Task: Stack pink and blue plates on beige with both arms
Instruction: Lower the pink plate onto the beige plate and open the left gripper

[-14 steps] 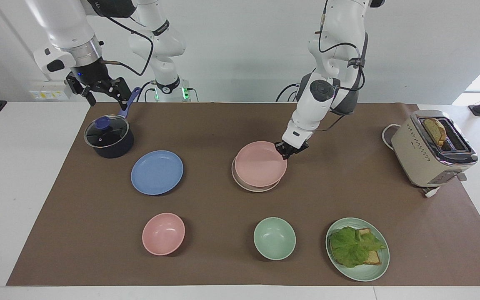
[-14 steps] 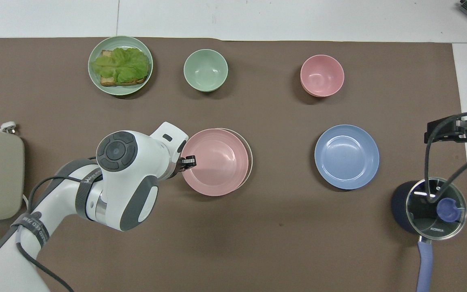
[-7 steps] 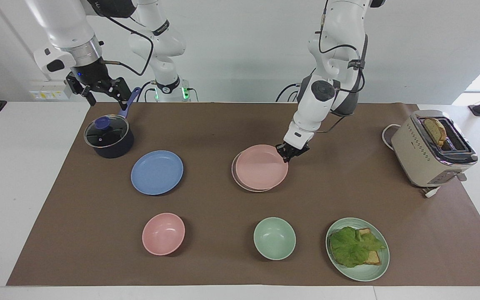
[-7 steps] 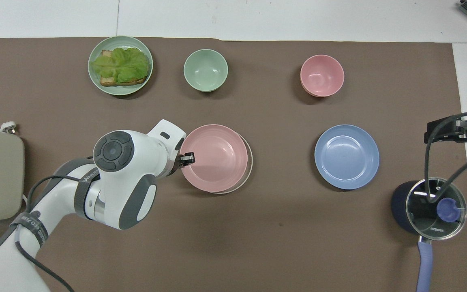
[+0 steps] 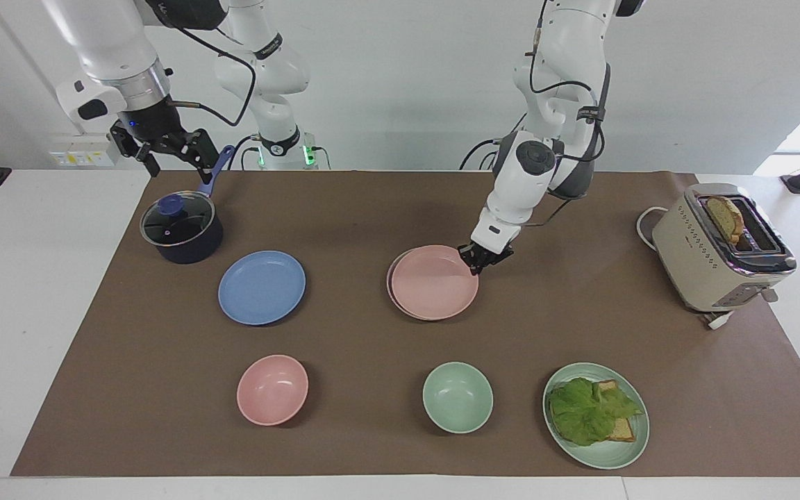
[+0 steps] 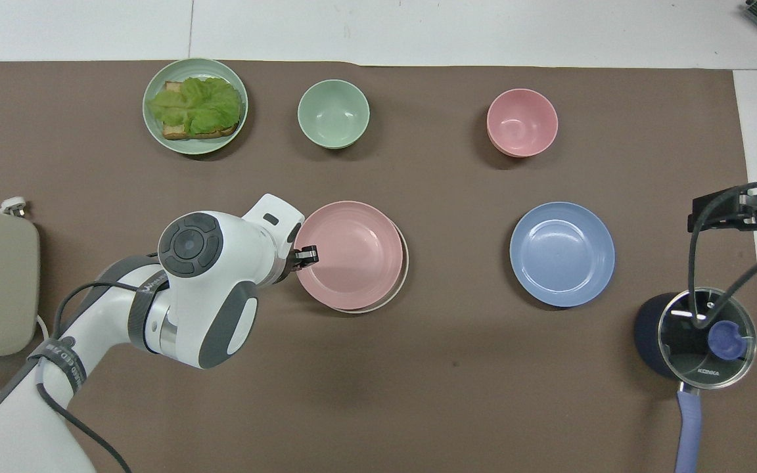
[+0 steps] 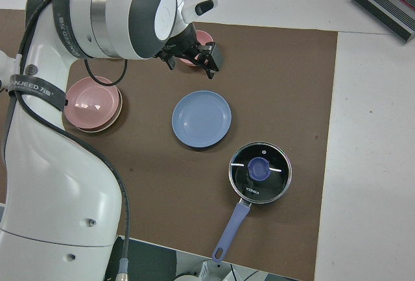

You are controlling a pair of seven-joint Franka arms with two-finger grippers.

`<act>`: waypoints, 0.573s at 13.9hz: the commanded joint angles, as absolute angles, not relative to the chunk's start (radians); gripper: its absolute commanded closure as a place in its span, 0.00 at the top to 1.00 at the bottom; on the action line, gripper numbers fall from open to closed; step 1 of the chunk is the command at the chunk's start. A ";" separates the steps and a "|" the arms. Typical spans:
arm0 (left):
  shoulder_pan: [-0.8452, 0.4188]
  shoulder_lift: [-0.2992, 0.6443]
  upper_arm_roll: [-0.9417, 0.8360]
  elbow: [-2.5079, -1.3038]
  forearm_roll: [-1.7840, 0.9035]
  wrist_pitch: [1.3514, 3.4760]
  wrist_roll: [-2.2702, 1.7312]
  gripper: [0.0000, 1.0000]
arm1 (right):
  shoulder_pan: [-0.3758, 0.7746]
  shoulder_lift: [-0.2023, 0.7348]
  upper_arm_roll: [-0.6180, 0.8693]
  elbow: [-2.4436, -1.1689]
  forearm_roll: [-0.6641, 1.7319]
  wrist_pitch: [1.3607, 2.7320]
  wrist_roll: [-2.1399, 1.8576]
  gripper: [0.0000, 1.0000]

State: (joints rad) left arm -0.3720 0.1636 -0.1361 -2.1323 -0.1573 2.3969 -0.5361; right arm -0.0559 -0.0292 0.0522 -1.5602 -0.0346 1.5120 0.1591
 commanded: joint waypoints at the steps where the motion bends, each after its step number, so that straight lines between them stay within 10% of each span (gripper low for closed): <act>1: -0.380 0.163 -0.126 -2.132 -0.137 2.410 -0.552 0.45 | -0.064 -0.035 0.055 -1.568 -0.041 1.523 0.144 1.00; 2: -0.379 0.163 -0.126 -2.123 -0.137 2.401 -0.551 0.75 | -0.064 -0.035 0.055 -1.568 -0.041 1.523 0.144 1.00; 4: -0.376 0.169 -0.124 -2.105 -0.137 2.384 -0.552 1.00 | -0.063 -0.035 0.055 -1.568 -0.041 1.525 0.143 1.00; 8: -0.348 0.149 -0.118 -2.037 -0.127 2.269 -0.549 1.00 | -0.064 -0.035 0.055 -1.568 -0.043 1.525 0.143 1.00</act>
State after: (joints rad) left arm -0.3698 0.1610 -0.1242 -2.0813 -0.1567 2.3430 -0.5362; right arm -0.0559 -0.0292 0.0522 -1.5602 -0.0346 1.5120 0.1591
